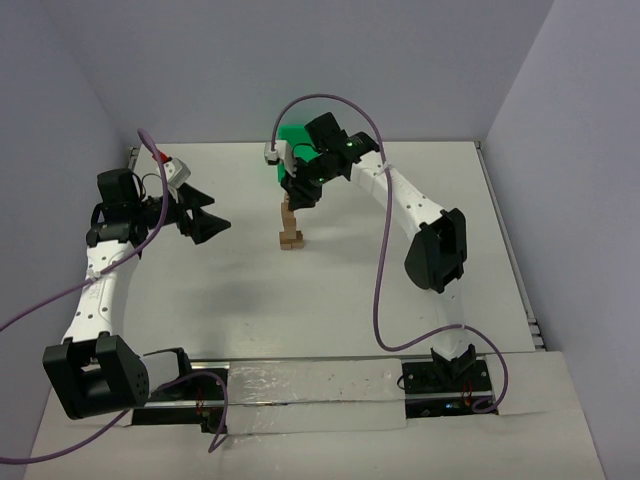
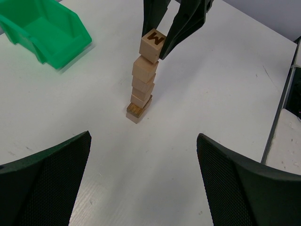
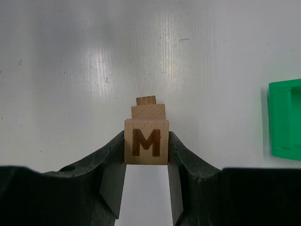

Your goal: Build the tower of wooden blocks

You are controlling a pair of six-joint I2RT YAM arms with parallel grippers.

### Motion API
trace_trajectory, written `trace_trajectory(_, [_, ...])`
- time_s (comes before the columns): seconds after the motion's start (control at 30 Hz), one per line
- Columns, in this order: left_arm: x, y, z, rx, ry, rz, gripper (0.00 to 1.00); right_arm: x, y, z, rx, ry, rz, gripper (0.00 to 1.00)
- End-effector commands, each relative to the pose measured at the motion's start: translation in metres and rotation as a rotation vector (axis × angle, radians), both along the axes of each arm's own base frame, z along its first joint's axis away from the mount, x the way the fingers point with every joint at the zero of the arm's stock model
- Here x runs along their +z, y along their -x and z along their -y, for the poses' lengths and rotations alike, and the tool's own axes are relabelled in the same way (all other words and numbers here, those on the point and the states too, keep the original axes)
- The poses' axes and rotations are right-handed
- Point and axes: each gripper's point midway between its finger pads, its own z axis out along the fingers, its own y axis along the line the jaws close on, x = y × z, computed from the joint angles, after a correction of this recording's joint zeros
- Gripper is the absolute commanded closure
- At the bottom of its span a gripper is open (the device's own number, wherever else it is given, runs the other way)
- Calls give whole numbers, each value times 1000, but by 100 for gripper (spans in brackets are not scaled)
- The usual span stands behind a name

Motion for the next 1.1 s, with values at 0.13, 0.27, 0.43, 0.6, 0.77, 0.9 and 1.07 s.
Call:
trace_trajectory(0.13, [9, -5, 2, -10, 8, 41, 1, 10, -2, -7, 20, -16, 27, 86])
trace_trajectory(0.27, [9, -5, 2, -9, 7, 42, 1, 8, -2, -9, 22, -14, 29, 86])
trace_trajectory(0.43, [10, -5, 1, -7, 8, 43, 1, 8, -1, -10, 21, -9, 32, 84])
trace_trajectory(0.6, [9, -6, 2, -8, 8, 41, 1, 8, -1, -11, 21, -8, 36, 83])
trace_trajectory(0.77, [10, -6, 1, -8, 9, 40, 1, 8, -1, -12, 21, -9, 36, 83])
trace_trajectory(0.9, [10, -7, 2, -9, 10, 39, 1, 9, -1, -13, 22, -13, 37, 82])
trace_trajectory(1.07, [11, -8, 1, -9, 10, 41, 1, 10, -2, -14, 21, -16, 36, 82])
